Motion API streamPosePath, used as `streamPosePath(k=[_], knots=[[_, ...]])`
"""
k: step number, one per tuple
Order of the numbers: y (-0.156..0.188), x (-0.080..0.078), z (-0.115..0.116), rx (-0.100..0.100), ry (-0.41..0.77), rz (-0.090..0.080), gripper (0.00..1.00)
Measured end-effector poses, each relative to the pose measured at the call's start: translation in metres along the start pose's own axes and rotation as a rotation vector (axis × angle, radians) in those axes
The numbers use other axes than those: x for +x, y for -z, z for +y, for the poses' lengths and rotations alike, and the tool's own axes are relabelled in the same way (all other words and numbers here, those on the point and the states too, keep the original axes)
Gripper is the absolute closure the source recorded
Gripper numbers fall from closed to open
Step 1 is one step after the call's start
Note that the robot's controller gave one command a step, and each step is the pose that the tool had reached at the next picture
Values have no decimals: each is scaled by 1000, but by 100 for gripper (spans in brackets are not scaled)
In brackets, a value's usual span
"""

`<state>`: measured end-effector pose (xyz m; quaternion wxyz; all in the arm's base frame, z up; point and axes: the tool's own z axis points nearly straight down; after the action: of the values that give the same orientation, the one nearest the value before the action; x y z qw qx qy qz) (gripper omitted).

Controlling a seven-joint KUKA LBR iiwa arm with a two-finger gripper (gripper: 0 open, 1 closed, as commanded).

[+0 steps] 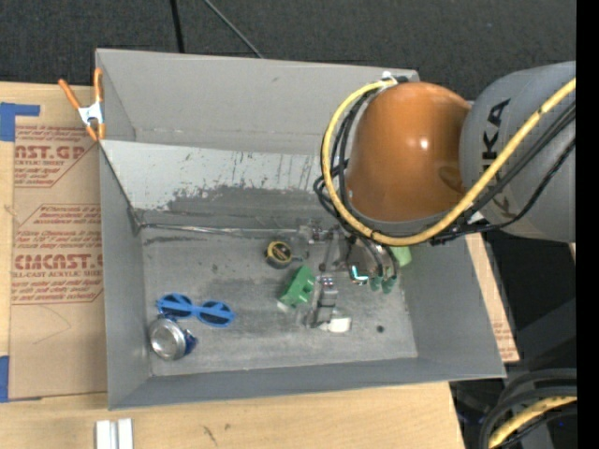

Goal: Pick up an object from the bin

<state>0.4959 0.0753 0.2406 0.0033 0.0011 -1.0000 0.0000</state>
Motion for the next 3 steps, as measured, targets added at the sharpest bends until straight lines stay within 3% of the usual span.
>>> streamPosePath(k=[1, 2, 3], knots=[[-162, -28, 35, -1, -35, 0, 0], [-164, -10, 107, -4, -429, -4, 0], [-161, -14, 104, -6, -432, -14, 100]])
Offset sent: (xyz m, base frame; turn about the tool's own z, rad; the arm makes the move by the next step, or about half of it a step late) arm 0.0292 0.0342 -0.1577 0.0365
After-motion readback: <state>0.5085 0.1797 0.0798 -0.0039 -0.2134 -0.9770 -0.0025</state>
